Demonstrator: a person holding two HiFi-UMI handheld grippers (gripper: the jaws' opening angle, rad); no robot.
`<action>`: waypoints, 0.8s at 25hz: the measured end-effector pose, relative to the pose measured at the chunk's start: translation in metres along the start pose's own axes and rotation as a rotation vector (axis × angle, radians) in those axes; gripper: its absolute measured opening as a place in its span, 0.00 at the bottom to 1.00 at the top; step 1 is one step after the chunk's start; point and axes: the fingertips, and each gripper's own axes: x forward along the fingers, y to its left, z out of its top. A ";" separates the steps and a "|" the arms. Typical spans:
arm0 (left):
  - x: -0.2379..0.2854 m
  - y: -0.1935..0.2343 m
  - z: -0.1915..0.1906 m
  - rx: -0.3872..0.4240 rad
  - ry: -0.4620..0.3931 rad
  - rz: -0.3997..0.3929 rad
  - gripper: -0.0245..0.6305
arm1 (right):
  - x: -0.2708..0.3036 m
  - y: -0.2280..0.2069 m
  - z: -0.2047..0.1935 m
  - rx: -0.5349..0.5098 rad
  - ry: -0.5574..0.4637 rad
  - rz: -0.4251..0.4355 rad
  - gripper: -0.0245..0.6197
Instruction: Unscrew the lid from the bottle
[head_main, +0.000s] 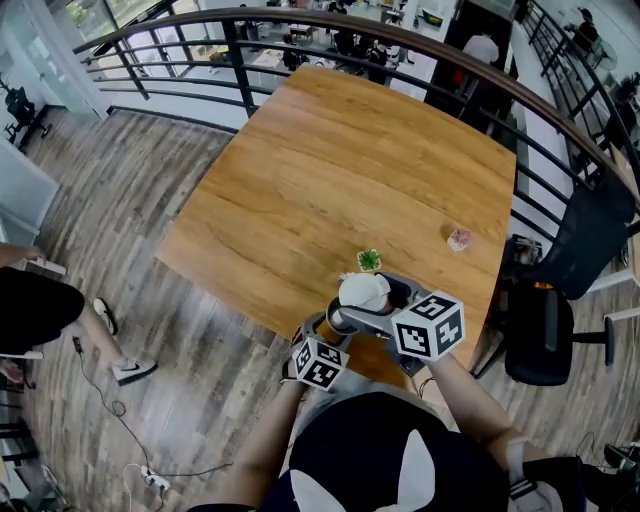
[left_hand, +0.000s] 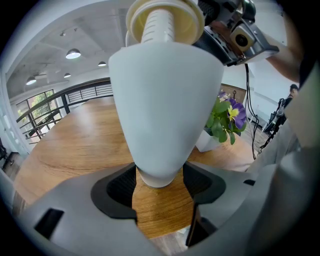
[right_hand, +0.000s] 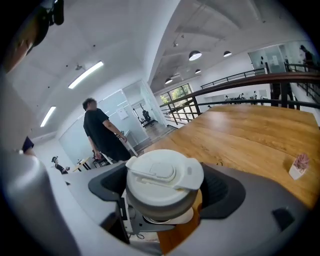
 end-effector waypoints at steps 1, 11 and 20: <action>0.000 0.000 0.000 0.000 0.000 0.000 0.50 | -0.001 -0.002 0.001 0.025 -0.009 0.002 0.73; -0.001 0.001 0.000 0.002 0.006 0.001 0.50 | -0.016 -0.014 0.010 0.170 -0.081 0.003 0.73; 0.000 0.000 0.001 -0.004 0.008 0.003 0.50 | -0.035 -0.023 0.017 0.372 -0.181 0.031 0.73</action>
